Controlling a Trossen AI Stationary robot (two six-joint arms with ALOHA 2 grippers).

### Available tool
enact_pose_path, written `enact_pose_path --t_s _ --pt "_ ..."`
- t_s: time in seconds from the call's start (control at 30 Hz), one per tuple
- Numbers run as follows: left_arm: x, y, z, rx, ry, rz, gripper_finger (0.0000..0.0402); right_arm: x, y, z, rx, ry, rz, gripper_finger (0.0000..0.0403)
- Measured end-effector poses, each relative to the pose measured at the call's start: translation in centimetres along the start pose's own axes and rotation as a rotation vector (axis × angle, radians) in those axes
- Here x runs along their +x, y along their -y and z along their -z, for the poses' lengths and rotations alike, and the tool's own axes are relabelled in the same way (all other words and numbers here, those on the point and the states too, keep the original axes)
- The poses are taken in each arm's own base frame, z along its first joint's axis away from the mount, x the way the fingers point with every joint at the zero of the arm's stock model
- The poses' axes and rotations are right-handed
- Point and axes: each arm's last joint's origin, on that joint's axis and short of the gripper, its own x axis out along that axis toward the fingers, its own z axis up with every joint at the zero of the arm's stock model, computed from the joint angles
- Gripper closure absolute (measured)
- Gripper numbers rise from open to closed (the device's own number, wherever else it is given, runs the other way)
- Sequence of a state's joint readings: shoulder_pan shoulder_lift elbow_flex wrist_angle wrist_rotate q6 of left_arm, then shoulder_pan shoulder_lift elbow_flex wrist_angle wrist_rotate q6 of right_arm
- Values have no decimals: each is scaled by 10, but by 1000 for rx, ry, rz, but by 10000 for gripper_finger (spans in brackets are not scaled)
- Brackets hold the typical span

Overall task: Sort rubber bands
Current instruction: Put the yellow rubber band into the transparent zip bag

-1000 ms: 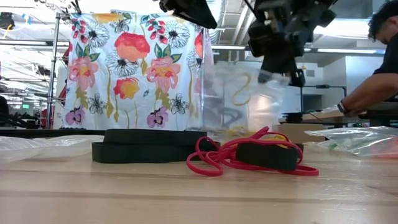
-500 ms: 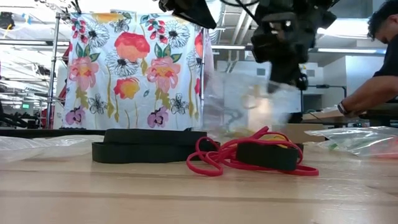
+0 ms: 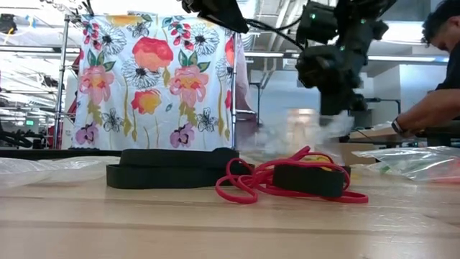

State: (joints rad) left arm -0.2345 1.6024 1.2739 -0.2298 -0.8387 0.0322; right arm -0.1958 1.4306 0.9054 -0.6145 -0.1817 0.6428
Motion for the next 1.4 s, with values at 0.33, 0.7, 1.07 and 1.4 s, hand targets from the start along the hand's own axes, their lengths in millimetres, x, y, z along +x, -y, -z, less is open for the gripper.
enact_pose_path --t_s 0.33,0.7,1.07,1.4 --pt "-1 1 0 0 2 -1 308 -4 6 -3 42 8 24 397" --pt "0 2 1 8 -2 51 308 -3 -1 2 -121 -4 28 397" --pt "-32 -41 -6 -120 -26 51 309 -7 -41 25 -397 -53 -31 397" --pt "-58 -57 -9 -156 -13 78 309 1 -47 38 -546 6 54 397"
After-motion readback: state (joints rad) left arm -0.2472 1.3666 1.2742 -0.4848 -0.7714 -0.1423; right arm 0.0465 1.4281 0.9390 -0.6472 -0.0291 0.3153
